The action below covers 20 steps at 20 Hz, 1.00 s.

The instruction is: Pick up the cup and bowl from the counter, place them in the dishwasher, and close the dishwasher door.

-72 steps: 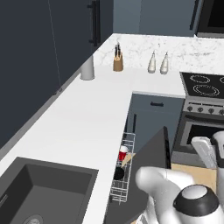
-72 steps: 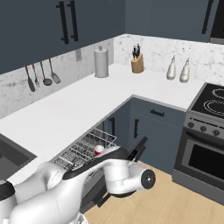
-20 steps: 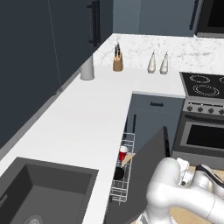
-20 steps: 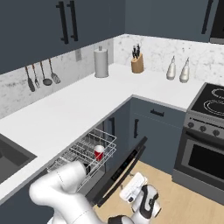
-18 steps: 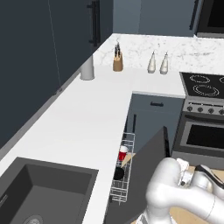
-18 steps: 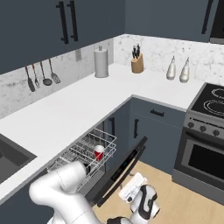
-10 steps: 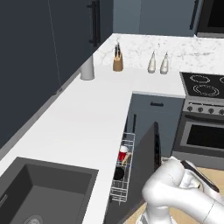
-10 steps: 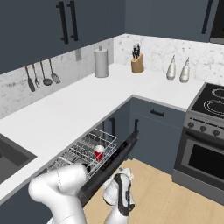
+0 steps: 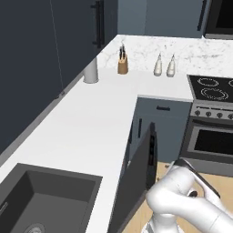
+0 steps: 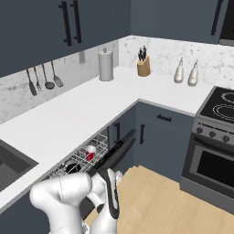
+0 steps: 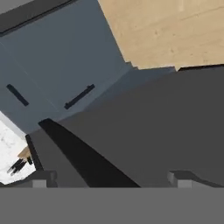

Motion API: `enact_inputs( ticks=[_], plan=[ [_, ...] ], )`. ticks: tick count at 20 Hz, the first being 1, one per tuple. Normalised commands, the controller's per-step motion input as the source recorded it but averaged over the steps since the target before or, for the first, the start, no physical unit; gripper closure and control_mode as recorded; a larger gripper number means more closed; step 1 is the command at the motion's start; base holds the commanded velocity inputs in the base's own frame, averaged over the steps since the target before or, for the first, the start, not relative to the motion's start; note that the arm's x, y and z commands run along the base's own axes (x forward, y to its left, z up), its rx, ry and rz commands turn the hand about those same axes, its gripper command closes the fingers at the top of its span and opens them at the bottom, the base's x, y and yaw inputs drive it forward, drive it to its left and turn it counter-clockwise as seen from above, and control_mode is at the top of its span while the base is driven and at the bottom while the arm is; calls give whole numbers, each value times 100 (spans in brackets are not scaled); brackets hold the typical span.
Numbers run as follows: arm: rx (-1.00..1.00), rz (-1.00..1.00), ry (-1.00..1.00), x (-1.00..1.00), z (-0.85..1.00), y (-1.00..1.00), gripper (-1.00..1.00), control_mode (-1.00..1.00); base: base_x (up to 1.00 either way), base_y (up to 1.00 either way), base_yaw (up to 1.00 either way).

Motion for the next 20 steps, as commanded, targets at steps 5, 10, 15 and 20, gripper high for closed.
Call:
enact_inputs(
  ticks=[5, 10, 15, 20],
  plan=[
    [-13, 19, -2, -1, 100, 68, -100, -100, 0, 0, 0],
    [8, 49, -19, 5, 100, 91, -100, -100, 0, 0, 0],
    [30, 47, -33, 9, 79, 94, -100, -100, 0, 0, 0],
    [32, 31, -53, 16, 29, 100, -100, -100, 0, 0, 0]
  ],
)
